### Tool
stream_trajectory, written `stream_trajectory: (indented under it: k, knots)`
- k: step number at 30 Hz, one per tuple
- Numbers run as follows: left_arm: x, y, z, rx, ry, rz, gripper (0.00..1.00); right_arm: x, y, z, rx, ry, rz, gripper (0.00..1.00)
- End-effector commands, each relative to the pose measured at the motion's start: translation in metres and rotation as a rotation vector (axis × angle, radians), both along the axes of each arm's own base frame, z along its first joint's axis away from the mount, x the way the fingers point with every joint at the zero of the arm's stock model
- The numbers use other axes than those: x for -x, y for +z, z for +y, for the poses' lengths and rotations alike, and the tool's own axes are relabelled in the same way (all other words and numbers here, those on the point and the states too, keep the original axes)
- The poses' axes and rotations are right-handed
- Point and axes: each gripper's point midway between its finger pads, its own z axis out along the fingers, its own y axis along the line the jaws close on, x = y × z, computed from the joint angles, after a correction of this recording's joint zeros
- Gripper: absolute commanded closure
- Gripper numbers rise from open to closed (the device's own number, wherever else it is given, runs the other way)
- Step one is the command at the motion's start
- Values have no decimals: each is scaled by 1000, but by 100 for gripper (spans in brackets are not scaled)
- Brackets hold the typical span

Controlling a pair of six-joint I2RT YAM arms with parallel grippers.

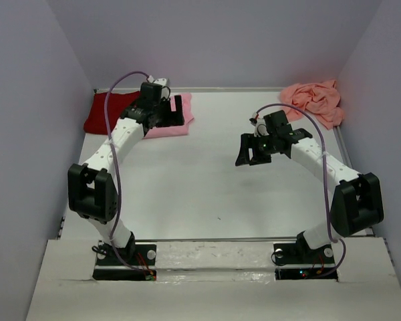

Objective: Fold and stack the t-shirts
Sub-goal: Neatly place the folded tshirt to the corner

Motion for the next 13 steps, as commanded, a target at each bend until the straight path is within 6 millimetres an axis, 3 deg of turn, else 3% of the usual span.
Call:
stream_trajectory:
  k: [1,2,3,5,13]
  knots:
    - [39,-17,-5,13,0,69,1,-16,16,4,-14,2,-75,26]
    - [47,-26,-4,17,-1,87,1,-17,17,5,-17,-1,-78,26]
    - [51,-19,-3,29,-4,69,1,-18,19,5,-20,-2,-83,26]
    - [60,-25,-3,32,-13,83,1,-19,21,6,-23,-5,-86,26]
    - [75,-22,-3,29,-56,75,1,-20,26,4,-27,-23,-112,26]
